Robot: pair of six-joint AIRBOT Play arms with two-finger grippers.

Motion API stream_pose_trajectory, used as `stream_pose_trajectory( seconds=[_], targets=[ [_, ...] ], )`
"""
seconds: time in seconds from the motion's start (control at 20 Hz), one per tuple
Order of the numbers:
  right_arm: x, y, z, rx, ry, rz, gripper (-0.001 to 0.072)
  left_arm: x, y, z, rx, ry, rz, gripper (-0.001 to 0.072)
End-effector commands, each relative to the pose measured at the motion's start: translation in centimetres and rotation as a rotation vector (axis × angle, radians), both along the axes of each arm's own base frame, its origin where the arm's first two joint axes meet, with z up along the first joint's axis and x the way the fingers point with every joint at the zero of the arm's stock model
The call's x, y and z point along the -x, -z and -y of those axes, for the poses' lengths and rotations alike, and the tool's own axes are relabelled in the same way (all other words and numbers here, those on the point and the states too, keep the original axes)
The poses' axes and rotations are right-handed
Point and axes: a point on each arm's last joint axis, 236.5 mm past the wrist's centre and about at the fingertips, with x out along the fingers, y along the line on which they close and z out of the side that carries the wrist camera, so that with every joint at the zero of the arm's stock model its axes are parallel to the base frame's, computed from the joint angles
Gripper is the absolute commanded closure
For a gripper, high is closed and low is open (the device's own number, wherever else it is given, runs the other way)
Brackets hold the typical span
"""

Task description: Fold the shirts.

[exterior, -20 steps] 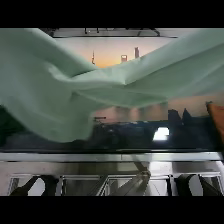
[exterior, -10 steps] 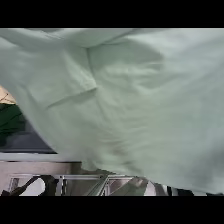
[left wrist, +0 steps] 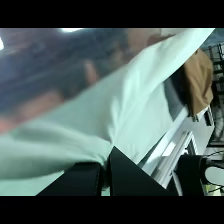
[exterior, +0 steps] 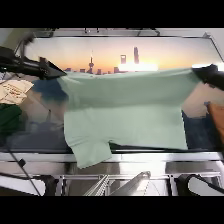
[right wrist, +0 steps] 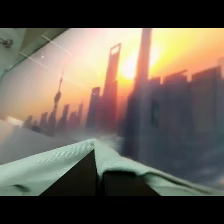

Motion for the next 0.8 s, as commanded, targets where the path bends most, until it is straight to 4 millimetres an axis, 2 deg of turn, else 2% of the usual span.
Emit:
stream_pose_trajectory(
  seconds=[0.0,0.2,0.3,0.55,0.75],
  targets=[
    [-2.4,8.0,2.0,-0.038,0.069,-0.085,0.0696,-3.1,7.9,-0.2,-0.016,-0.018,-0.115,0.0689],
    [-3.8,11.5,2.7,-0.082,0.091,-0.089,0.0697,-5.9,10.4,-0.8,-0.011,-0.051,-0.153,0.0689],
    [-3.5,12.8,2.3,-0.093,0.073,-0.114,0.0697,-5.8,10.6,-0.8,-0.003,-0.044,-0.190,0.0690],
    [-1.2,13.7,0.0,-0.048,-0.086,-0.150,0.0698,-2.0,10.3,-0.1,0.025,0.062,-0.286,0.0690],
    [1.8,14.2,-0.1,-0.036,-0.185,-0.217,0.0698,1.5,11.4,0.5,0.039,0.058,-0.325,0.0690]
  ],
)
